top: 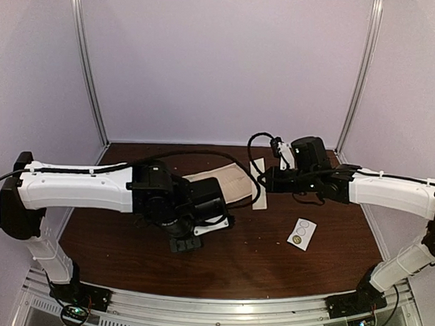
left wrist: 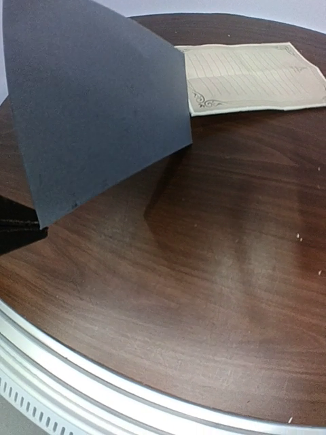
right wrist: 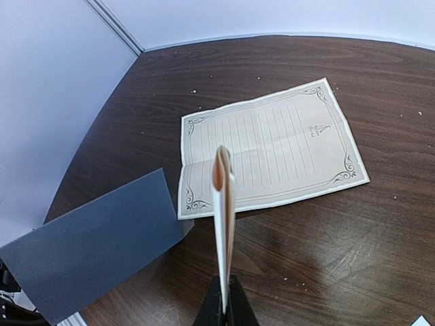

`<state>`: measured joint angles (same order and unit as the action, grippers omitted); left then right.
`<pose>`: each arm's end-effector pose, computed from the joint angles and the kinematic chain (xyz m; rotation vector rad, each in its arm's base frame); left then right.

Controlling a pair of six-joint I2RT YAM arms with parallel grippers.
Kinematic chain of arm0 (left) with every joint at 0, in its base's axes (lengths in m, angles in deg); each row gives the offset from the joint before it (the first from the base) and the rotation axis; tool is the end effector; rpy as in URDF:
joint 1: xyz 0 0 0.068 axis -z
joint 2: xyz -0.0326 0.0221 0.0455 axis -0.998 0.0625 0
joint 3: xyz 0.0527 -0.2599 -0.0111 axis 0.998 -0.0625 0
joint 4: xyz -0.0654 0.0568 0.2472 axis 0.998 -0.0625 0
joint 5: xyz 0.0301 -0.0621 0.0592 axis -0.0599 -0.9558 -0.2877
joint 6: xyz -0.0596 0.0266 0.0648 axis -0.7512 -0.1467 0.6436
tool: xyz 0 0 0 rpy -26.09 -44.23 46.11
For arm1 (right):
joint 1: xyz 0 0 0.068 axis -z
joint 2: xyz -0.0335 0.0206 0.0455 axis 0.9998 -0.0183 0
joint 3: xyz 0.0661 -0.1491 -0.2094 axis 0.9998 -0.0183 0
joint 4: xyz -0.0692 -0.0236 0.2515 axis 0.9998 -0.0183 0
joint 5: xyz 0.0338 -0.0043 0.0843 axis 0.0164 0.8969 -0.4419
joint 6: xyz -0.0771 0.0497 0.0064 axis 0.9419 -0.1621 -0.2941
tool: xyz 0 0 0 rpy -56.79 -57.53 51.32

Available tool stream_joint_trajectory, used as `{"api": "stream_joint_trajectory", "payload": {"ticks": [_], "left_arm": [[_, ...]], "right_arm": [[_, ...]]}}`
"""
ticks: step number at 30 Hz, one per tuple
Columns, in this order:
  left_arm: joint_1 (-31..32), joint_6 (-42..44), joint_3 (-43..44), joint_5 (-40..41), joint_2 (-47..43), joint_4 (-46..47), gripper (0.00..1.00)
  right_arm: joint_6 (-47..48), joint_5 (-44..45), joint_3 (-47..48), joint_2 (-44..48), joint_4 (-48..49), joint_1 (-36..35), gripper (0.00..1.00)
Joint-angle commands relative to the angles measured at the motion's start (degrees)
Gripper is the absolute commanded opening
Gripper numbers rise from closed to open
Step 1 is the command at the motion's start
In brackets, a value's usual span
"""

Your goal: Place the letter into the envelope and seal it

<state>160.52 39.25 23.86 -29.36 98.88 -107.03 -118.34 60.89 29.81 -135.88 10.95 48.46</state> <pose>0.1181 -0.3195 0.2340 1.5193 2.2804 0.1211 0.2658 0.2456 0.2403 -0.3369 2.2180 0.8769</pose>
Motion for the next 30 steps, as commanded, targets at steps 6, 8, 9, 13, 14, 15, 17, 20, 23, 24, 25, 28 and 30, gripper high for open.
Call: {"api": "stream_joint_trajectory", "payload": {"ticks": [6,8,9,13,14,15,17,20,23,24,25,28,30], "left_arm": [[5.82,1.89,-0.99,-4.44,6.69,2.03,0.00],[6.64,1.91,-1.05,-4.96,7.43,1.98,0.00],[6.72,1.83,-1.11,-5.26,7.48,2.04,0.01],[6.75,1.62,-1.34,-5.96,7.57,2.02,0.11],[6.71,1.57,-1.34,-6.42,7.56,2.09,0.25],[6.70,1.41,-1.26,-6.79,7.61,2.09,0.41],[6.70,0.68,-0.93,-7.03,7.36,2.24,0.63],[6.65,-0.92,-0.96,-7.08,6.28,3.12,0.77],[5.17,-5.14,-2.03,-7.06,3.99,5.34,0.84],[3.22,-7.15,-3.14,-7.34,2.73,6.63,0.85],[1.19,-9.08,-4.42,-8.37,1.21,8.38,0.85],[-4.67,-15.17,-10.02,-11.24,-4.45,16.13,0.86],[-8.10,-18.76,-13.27,-12.83,-8.50,22.90,0.86]], "right_arm": [[-0.60,1.38,-0.90,2.61,0.02,0.48,0.00],[-0.60,1.48,-1.24,3.10,-0.02,0.43,0.00],[-0.64,1.51,-1.38,3.37,-0.08,0.56,0.00],[-0.69,2.59,-2.00,4.62,-0.73,0.71,0.00],[-0.69,2.86,-2.14,4.97,-0.88,0.80,0.00],[-0.67,3.01,-2.19,5.33,-1.12,0.80,0.00],[-0.68,3.15,-2.36,5.95,-1.46,0.86,0.00],[-0.86,2.93,-2.58,6.83,-2.18,0.90,0.00],[-1.02,2.86,-3.33,7.95,-2.98,0.93,0.00],[-1.03,2.78,-3.66,8.36,-3.21,0.93,0.00],[-1.12,2.63,-3.93,8.67,-3.29,0.94,0.00],[-1.21,1.41,-4.66,8.73,-3.30,0.92,0.00],[-1.39,0.09,-5.10,8.53,-3.03,0.87,0.00]]}}
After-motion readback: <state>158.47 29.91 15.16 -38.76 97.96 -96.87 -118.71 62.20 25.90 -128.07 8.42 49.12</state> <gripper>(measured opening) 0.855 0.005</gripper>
